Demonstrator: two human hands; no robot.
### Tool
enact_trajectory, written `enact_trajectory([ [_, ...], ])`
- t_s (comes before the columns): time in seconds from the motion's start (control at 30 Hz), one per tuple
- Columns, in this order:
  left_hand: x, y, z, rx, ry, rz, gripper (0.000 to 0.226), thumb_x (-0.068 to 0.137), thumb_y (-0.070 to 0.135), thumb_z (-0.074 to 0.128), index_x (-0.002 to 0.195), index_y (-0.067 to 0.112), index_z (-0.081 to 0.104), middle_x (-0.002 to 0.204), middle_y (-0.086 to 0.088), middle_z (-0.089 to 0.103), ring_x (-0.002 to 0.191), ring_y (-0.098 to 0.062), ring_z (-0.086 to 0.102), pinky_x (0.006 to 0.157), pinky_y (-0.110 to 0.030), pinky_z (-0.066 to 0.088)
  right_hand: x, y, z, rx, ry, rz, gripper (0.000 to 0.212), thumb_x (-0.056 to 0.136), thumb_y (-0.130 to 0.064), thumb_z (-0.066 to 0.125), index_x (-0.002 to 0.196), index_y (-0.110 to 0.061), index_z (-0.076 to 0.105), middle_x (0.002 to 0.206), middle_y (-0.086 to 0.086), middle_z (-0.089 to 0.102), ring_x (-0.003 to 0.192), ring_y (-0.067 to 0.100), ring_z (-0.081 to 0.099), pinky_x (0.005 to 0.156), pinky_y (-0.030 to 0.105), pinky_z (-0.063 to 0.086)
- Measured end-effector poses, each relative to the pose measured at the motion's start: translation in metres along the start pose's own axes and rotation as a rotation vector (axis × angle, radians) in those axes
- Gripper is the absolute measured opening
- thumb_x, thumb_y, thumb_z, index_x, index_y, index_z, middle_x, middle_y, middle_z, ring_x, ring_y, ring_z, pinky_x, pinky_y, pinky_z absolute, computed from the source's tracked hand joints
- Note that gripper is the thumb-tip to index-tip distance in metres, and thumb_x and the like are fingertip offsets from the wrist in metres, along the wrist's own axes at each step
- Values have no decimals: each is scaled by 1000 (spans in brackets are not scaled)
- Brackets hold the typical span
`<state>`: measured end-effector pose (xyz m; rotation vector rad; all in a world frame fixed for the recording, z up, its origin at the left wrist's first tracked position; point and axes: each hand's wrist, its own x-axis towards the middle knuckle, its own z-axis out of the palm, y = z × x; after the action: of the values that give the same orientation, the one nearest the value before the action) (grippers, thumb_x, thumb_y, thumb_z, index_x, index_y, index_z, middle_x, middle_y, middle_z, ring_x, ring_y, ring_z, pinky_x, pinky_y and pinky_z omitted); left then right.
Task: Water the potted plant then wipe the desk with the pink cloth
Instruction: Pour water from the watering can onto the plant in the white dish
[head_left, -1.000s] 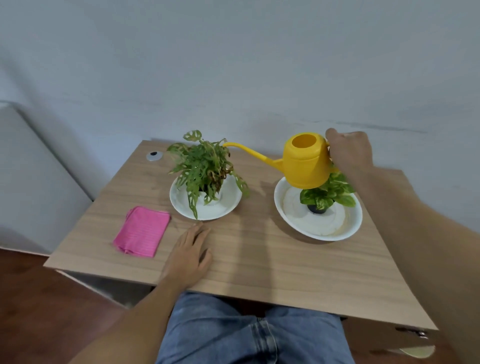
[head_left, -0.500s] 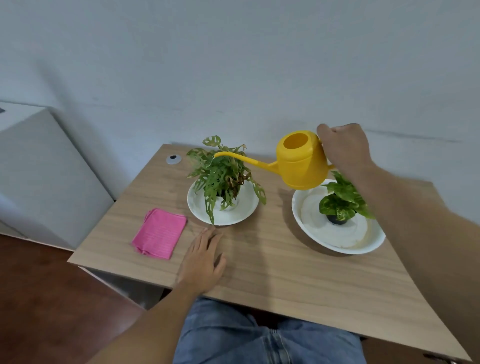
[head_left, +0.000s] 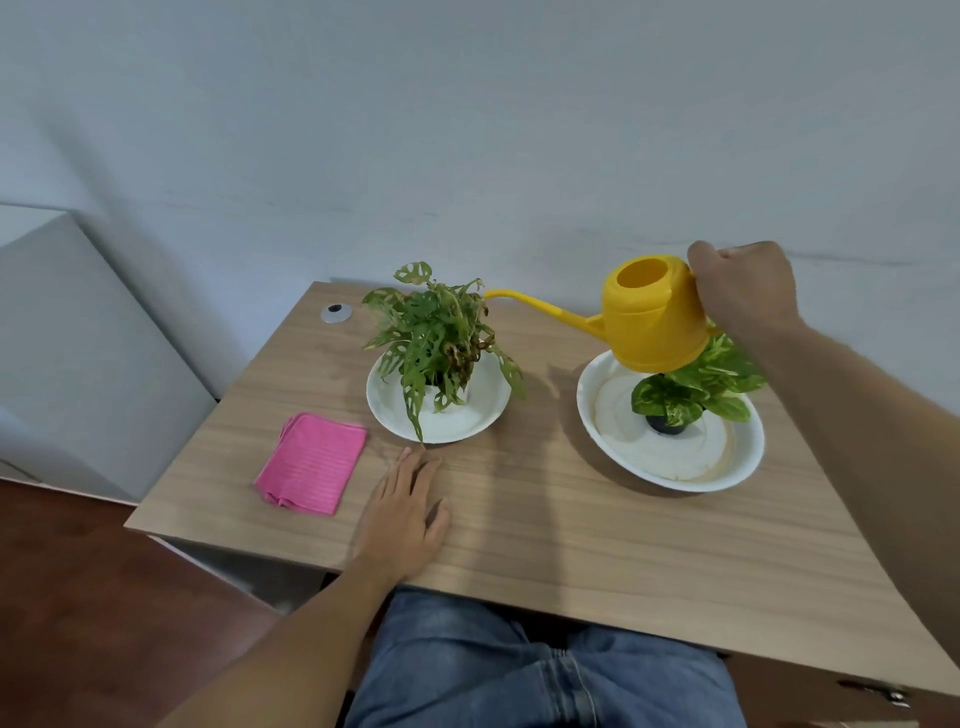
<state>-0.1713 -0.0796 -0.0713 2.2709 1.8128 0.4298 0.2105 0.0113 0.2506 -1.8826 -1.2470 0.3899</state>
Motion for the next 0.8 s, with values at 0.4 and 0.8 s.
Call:
enact_trajectory([
  [0.4, -1, 0, -1, 9, 22, 3, 67, 109, 50, 43, 171, 24, 35, 180, -4, 30, 171, -24, 20, 139, -41, 20, 7, -29, 25, 59, 2, -2, 47, 94, -31, 56, 57, -15, 32, 59, 4, 32, 55, 22, 30, 55, 34, 28],
  [0.8, -2, 7, -7, -12, -8, -14, 69, 109, 48, 40, 172, 19, 34, 182, -6, 26, 172, -24, 14, 139, -41, 15, -18, -9, 25, 86, -15, 23, 45, 93, -33, 57, 58, -15, 36, 74, 17, 46, 60, 24, 35, 59, 36, 34],
])
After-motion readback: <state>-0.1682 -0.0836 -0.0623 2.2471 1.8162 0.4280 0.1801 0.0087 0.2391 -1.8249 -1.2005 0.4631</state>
